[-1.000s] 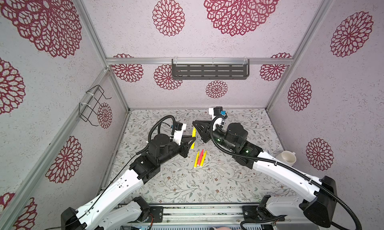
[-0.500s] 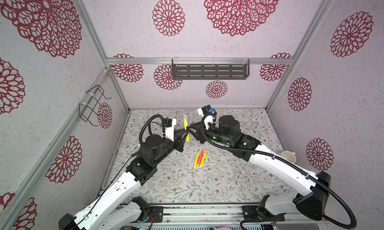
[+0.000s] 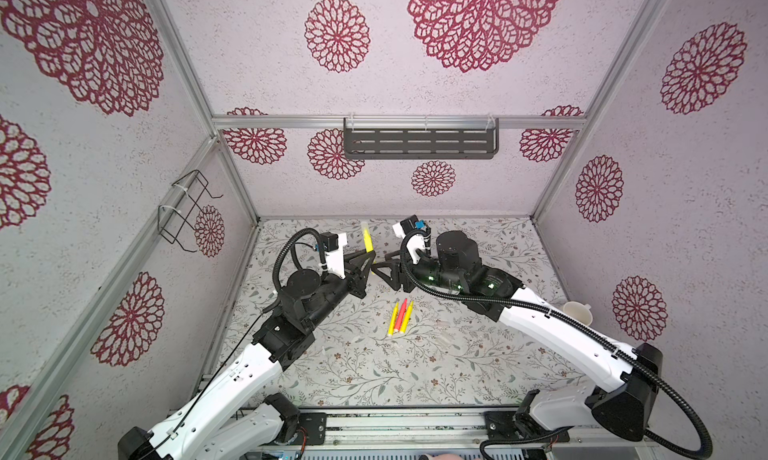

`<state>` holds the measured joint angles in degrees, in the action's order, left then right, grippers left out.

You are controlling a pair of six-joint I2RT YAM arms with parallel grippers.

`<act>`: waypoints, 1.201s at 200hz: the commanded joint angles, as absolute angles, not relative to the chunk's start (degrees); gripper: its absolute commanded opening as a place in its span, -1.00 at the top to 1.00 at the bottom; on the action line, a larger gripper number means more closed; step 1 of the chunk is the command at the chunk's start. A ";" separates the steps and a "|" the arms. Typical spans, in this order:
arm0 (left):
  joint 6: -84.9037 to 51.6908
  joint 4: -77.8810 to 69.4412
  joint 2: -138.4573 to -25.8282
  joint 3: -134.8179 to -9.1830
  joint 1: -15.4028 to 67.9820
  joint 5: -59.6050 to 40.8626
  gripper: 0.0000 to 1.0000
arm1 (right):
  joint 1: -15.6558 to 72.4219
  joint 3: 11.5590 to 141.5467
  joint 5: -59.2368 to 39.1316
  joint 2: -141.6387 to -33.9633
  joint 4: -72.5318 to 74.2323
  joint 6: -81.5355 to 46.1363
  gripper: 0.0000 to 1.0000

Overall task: Insert the pens into the pen caps
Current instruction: 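Press the cap down onto the highlighter with the right gripper, then open the right gripper and lift it off the capped highlighter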

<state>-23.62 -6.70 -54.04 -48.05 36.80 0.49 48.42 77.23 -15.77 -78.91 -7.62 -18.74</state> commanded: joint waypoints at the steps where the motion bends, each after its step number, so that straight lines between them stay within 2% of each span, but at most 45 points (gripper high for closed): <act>1: -22.38 -8.61 -53.66 -47.13 36.65 -0.74 1.00 | 46.57 78.24 -17.55 -74.47 -6.40 -17.06 -0.25; 59: -18.82 -10.83 -52.91 -44.94 36.98 -3.29 1.00 | 40.01 74.24 -21.10 -68.39 -1.61 -18.74 -0.26; 115: -10.86 -8.07 -53.30 -45.80 42.26 -0.08 1.00 | 36.50 85.15 -24.73 -72.02 -6.34 -15.53 -0.22; 136: -8.44 -6.02 -54.04 -47.22 44.77 1.88 1.00 | 36.22 91.09 -26.99 -75.15 -10.28 -13.06 -0.11; 171: -6.68 -4.44 -54.93 -48.77 47.37 3.77 1.00 | 36.22 96.68 -29.70 -78.72 -13.89 -11.25 0.32; 240: -5.41 -3.77 -57.47 -51.32 49.74 4.68 1.00 | 36.22 98.59 -33.61 -81.95 -13.95 -12.56 0.50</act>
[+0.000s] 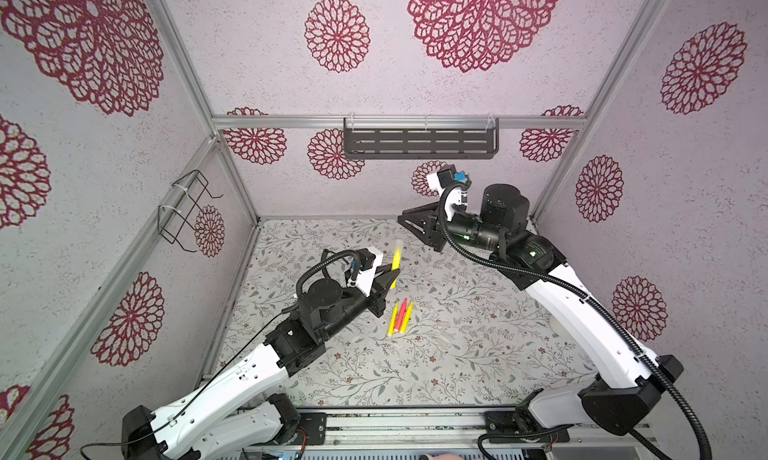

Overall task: Insert the pens into the pen caps
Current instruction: 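Open the right gripper and lift it off the capped highlighter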

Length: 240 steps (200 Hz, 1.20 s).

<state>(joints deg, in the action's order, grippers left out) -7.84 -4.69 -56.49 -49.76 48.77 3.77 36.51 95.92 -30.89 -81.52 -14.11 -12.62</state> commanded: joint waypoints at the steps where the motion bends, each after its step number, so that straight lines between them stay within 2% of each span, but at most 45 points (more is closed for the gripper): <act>1: -5.43 -3.77 -57.52 -51.37 49.74 4.71 1.00 | 36.22 98.60 -33.63 -81.97 -14.01 -12.52 0.50; 89: -5.36 -3.60 -58.01 -52.18 50.24 5.53 1.00 | 37.83 97.56 -33.62 -82.84 -13.98 -12.56 0.58; 164: -5.36 -3.43 -57.76 -52.47 50.19 5.59 1.00 | 39.33 96.34 -31.97 -83.23 -14.38 -12.17 0.53; 212: -5.27 -3.38 -57.46 -52.56 50.21 5.83 1.00 | 39.73 94.94 -31.60 -83.15 -14.02 -12.22 0.66; 240: -5.36 -3.43 -57.48 -52.51 50.23 5.77 1.00 | 39.83 94.41 -31.64 -82.80 -13.54 -12.68 0.67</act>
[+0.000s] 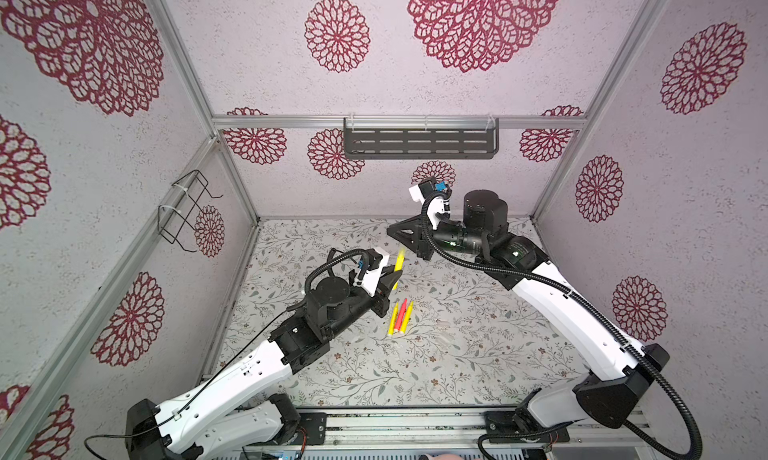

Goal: Insert the pens into the pen caps

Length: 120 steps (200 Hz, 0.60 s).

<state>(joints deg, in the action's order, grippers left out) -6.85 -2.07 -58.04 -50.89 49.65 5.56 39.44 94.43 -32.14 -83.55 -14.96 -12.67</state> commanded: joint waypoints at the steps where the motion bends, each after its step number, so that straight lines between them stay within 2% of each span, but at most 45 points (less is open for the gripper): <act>1: -5.36 -3.43 -57.48 -52.49 50.21 5.79 1.00 | 39.82 94.40 -31.64 -82.80 -13.54 -12.71 0.67; 120: -5.47 -5.59 -56.36 -51.78 50.20 6.64 1.00 | 40.82 93.02 -31.07 -82.70 -12.75 -13.79 0.68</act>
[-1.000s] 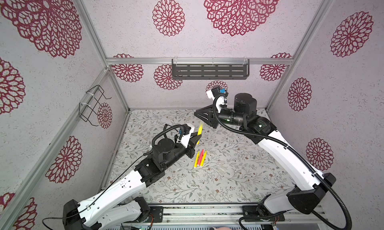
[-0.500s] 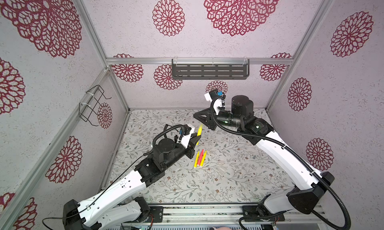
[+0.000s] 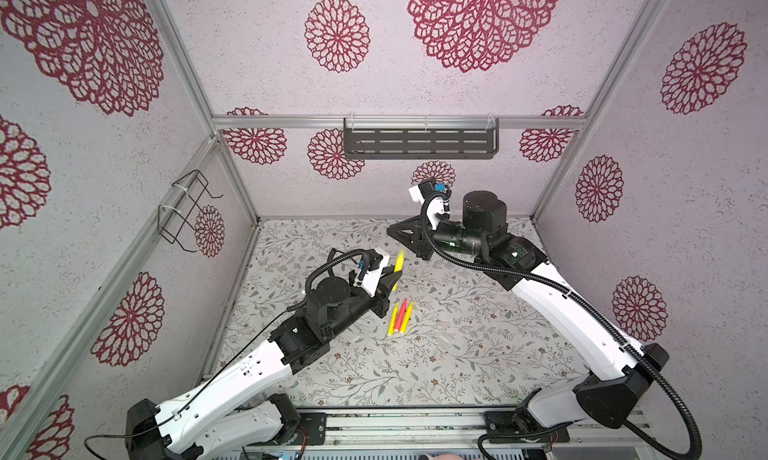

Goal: Insert the pens into the pen caps

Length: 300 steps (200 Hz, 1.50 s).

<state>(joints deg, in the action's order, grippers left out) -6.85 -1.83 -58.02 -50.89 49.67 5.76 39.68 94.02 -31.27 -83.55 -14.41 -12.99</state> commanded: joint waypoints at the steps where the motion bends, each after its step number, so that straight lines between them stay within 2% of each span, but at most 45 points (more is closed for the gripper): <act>1: -5.46 -5.65 -56.35 -51.77 50.19 6.66 1.00 | 40.89 92.96 -31.05 -82.70 -12.74 -13.75 0.67; 71: -4.31 -9.95 -53.29 -50.54 50.24 9.27 1.00 | 44.36 87.98 -29.24 -83.47 -11.78 -14.66 0.73; 300: -2.33 -15.64 -51.86 -52.73 50.10 8.06 1.00 | 45.74 78.32 -28.48 -82.71 -6.23 -18.43 0.77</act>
